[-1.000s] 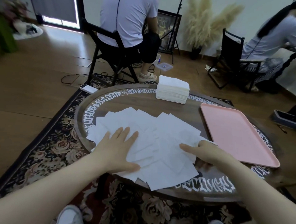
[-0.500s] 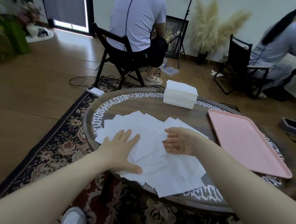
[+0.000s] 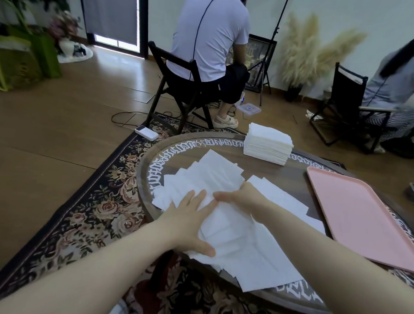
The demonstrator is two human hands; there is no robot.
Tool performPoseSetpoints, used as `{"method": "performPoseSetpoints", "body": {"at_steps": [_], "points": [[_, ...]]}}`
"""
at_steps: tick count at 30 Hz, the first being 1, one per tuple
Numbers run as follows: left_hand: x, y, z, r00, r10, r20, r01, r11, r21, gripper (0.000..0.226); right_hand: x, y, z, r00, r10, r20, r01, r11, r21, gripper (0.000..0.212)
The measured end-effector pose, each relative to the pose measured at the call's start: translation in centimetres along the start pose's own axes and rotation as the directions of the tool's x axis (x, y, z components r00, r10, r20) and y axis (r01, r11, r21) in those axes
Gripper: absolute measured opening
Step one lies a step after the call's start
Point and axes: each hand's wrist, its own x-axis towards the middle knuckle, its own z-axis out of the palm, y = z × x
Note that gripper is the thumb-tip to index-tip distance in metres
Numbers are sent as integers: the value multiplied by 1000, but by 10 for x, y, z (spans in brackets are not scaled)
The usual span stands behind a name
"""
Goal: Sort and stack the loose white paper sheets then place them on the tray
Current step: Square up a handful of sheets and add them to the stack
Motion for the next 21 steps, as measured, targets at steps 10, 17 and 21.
{"method": "performPoseSetpoints", "body": {"at_steps": [10, 17, 21], "points": [[3, 3, 12, 986, -87, -143, 60, 982, -182, 143, -5, 7, 5, 960, -61, -274, 121, 971, 206, 20], [-2, -9, 9, 991, -127, -47, 118, 980, -160, 130, 5, 23, -11, 950, -29, -310, 39, 999, 24, 53], [-2, -6, 7, 991, -128, 30, 130, 989, -73, 117, 6, 24, -23, 820, -413, -395, 161, 830, -534, 62]]}}
